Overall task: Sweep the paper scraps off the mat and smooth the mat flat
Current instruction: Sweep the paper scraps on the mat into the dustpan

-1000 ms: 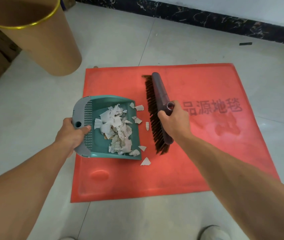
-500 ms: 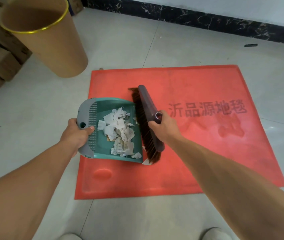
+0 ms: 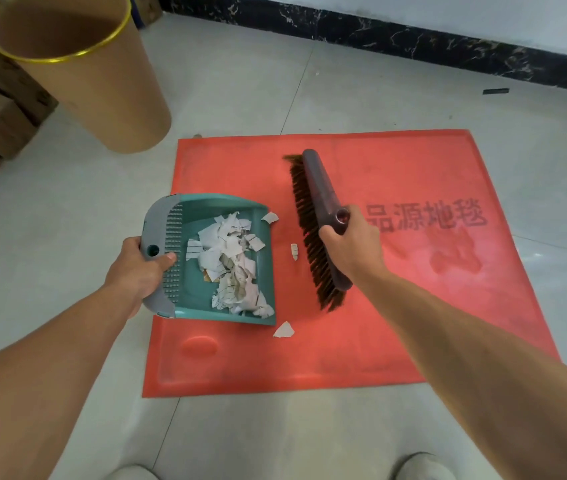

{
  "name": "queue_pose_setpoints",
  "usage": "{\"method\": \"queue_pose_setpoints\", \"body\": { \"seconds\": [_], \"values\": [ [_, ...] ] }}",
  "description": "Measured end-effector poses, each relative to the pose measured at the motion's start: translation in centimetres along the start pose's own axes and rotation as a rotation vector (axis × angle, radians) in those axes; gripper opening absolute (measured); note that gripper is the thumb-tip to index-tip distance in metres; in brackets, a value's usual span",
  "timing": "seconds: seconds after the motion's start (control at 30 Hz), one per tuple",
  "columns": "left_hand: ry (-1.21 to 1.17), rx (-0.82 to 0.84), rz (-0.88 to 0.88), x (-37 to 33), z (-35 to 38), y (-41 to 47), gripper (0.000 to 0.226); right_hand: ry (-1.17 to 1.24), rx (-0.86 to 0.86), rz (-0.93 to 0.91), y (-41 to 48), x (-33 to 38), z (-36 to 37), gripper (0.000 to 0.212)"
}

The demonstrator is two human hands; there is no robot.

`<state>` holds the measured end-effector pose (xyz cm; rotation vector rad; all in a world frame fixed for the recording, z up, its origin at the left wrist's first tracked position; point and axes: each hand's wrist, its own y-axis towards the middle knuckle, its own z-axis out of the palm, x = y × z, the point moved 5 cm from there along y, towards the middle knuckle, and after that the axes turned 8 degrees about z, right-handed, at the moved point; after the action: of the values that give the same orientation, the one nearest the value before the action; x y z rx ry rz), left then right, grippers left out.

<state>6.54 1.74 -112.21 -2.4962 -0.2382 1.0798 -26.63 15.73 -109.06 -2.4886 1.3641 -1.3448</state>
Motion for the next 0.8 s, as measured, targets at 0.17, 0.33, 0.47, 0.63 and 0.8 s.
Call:
{"method": "queue_pose_setpoints", "body": {
  "seconds": [0.17,0.33,0.47,0.63,0.8],
  "values": [
    [0.014,-0.014,0.010,0.2,-1.4,-0.1,0.055,-0.070,0.025,0.050,-0.1,-1.3,0.3,0.019],
    [0.019,-0.018,0.010,-0.2,-0.8,-0.6,0.053,-0.032,0.138,0.027,-1.2,-0.8,3.3,0.027],
    [0.011,0.001,0.012,-0.9,0.3,-0.7,0.051,-0.016,0.214,-0.014,-2.2,0.1,4.8,0.019],
    [0.024,0.009,0.008,-0.7,0.4,-0.6,0.051,0.093,0.146,-0.031,-2.2,0.7,3.5,0.013],
    [0.021,0.016,0.016,-0.8,0.1,-0.4,0.051,0.047,-0.019,-0.022,-1.1,0.2,0.8,0.020]
  ]
}}
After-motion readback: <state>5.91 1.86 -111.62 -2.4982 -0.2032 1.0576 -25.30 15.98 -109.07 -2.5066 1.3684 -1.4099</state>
